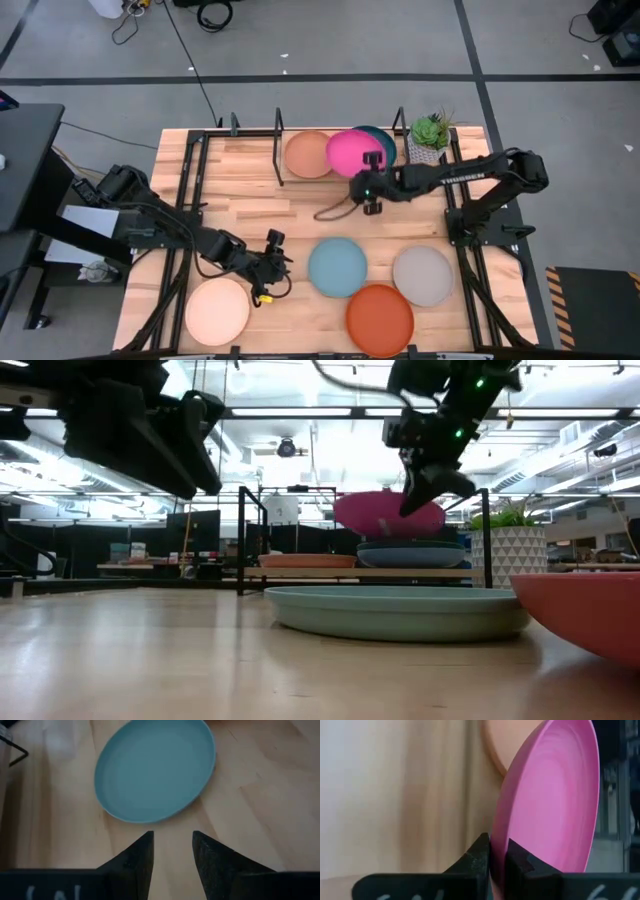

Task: Place and stack plates onto a shelf
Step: Stack the pink plate on top of the green plate on the shelf

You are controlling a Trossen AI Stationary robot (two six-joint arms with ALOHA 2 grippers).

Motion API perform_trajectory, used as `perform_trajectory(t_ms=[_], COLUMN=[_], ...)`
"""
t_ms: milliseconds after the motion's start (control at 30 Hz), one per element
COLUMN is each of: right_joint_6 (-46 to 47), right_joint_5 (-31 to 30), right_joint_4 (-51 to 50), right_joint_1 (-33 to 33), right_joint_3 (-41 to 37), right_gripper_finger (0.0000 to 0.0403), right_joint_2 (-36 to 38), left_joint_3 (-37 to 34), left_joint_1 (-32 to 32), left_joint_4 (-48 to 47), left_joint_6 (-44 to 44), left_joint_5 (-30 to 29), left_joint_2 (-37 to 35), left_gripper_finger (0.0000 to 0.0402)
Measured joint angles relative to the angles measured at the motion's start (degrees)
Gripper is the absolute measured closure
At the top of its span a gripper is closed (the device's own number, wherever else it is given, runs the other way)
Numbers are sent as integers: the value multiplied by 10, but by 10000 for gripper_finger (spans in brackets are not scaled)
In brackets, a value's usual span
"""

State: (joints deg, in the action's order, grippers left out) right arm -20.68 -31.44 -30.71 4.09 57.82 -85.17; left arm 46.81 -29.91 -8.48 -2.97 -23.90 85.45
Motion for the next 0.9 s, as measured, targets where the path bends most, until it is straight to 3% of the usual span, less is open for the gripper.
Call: perform_trajectory(t_ms=[367, 900], right_joint_6=[1, 2], right_joint_5=[40, 56], right_joint_4=[-27, -32], right_joint_1=[76, 89], right_joint_3=[0, 0], right_gripper_finger=[368, 324], right_joint_2=[0, 0], left_joint_3=[-1, -1], left_joint_1=[-4, -3], left_joint_4=[0, 0], left_joint_6=[37, 55], left_joint_5=[-1, -1], left_joint_2=[0, 0], left_gripper_finger=[260, 260])
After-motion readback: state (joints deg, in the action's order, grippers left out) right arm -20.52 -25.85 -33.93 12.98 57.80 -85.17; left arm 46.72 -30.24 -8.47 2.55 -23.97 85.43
